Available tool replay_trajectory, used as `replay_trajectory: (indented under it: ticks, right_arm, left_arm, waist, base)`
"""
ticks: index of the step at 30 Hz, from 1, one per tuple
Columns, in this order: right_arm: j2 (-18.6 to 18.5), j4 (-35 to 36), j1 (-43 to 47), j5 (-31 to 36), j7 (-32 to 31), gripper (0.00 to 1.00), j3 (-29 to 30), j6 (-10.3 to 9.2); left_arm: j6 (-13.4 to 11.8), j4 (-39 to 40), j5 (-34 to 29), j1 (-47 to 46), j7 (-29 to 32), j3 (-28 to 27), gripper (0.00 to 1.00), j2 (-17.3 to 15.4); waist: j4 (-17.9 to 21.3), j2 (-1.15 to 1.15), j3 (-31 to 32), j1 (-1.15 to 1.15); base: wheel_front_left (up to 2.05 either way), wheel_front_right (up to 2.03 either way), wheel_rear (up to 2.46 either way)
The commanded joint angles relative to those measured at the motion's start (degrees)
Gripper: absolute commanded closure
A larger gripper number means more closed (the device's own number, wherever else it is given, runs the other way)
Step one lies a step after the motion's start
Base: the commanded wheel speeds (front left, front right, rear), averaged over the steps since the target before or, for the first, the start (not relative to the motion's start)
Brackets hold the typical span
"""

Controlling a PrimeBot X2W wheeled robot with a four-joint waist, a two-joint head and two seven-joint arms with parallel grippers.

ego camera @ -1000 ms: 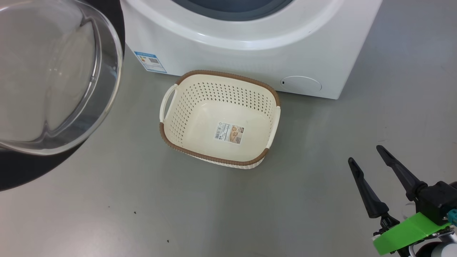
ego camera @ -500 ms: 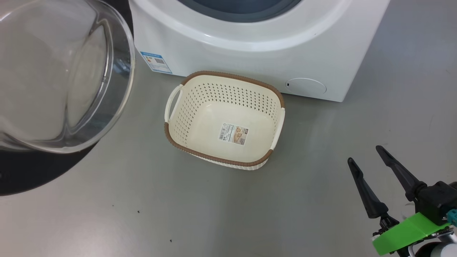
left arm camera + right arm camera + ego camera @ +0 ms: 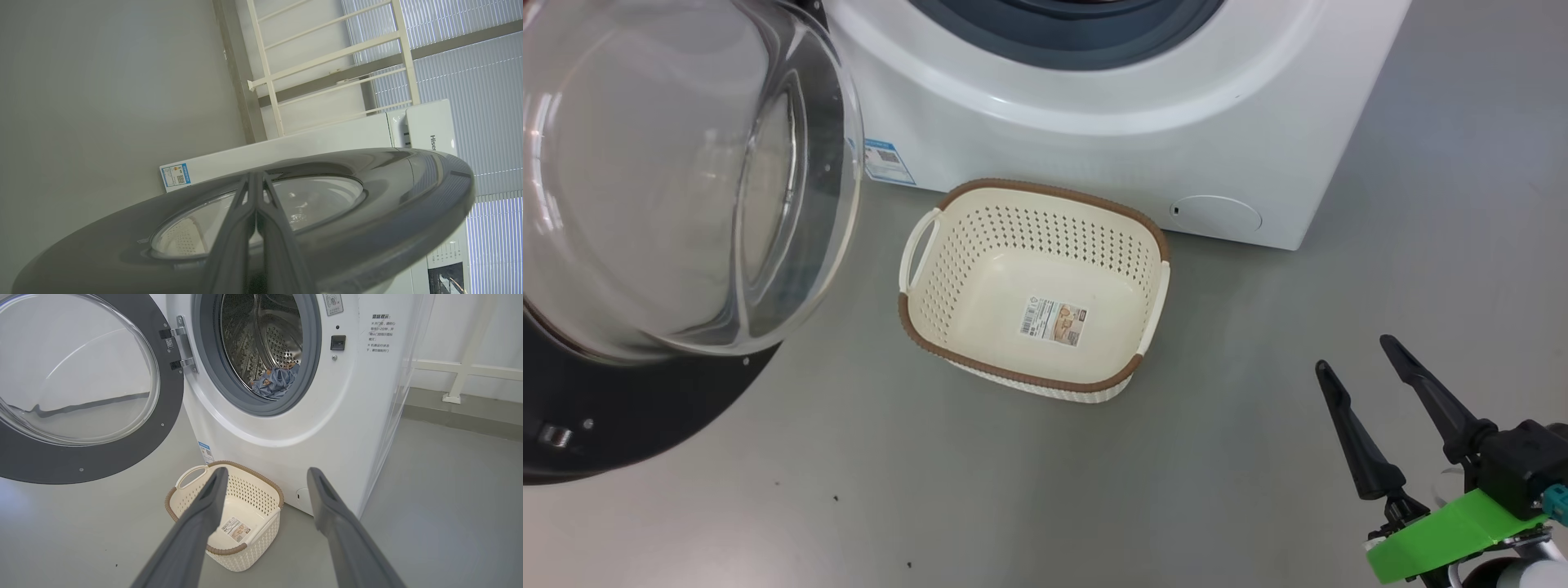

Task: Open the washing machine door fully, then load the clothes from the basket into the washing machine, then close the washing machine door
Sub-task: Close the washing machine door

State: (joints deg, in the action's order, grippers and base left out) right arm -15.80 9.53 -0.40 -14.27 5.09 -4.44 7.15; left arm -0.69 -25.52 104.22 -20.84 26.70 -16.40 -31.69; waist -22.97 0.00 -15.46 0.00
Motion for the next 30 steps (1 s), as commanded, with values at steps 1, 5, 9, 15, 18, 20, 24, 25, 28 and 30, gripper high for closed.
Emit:
replay_trajectory:
  ticks: [1,5,9,15,18,20,24,25,28,30]
  right_arm:
    - [0.3,0.9,-0.7,0.1,0.9,0.00,-0.5,0.34]
    - [1.2,0.1,-0.8,0.4,1.8,0.00,-0.3,0.34]
    - [2.4,-0.9,-0.9,0.4,2.8,0.00,-0.4,0.34]
    - [3.8,-2.1,-0.6,0.4,4.1,0.00,-0.2,0.34]
    - [4.6,-2.8,-0.4,0.4,4.9,0.00,0.0,0.34]
    - [5.1,-3.3,-0.2,0.3,5.3,0.00,0.3,0.34]
    - [5.9,-4.1,0.0,0.4,6.0,0.00,0.3,0.34]
    - [6.1,-4.3,0.0,0.4,6.2,0.00,0.3,0.34]
    - [6.6,-4.8,-0.1,0.4,6.6,0.00,0.2,0.34]
    - [6.9,-5.2,0.1,0.4,6.9,0.00,0.2,0.34]
  left_arm:
    - [0.4,2.6,0.8,0.4,1.8,-0.8,1.00,-2.4]
    - [-0.3,4.8,0.4,1.5,2.9,-0.2,1.00,-2.7]
    - [-0.8,7.5,0.7,2.9,4.4,-0.1,1.00,-3.0]
    - [-1.2,11.6,1.4,5.4,6.5,-0.2,1.00,-3.2]
    - [-1.4,14.4,1.7,7.4,7.8,-0.1,1.00,-3.2]
    - [-1.5,16.1,1.8,8.7,8.6,0.0,1.00,-3.2]
    - [-1.7,19.4,3.1,10.7,10.3,-0.1,1.00,-2.7]
    - [-1.8,20.3,3.3,11.2,10.7,0.0,1.00,-2.5]
    - [-2.0,22.8,3.9,12.7,12.1,0.5,1.00,-2.1]
    - [-2.1,24.5,4.3,13.6,12.8,0.9,1.00,-1.6]
  waist:
    - [0.2,0.00,0.8,0.00]
    - [1.2,0.00,1.8,0.00]
    - [2.6,0.00,2.6,0.00]
    - [4.6,0.00,3.6,0.00]
    - [5.7,0.00,4.3,0.00]
    - [6.3,0.00,4.8,0.00]
    - [7.5,0.00,5.8,0.00]
    - [7.8,0.00,6.0,0.00]
    - [8.9,0.00,6.9,0.00]
    - [9.7,0.00,7.6,0.00]
  base:
    - [0.00,0.00,0.00]
    - [0.00,0.00,0.00]
    - [0.00,0.00,0.00]
    - [0.00,0.00,0.00]
    - [0.00,0.00,0.00]
    - [0.00,0.00,0.00]
    - [0.00,0.00,0.00]
    - [0.00,0.00,0.00]
    - [0.00,0.00,0.00]
    - [0.00,0.00,0.00]
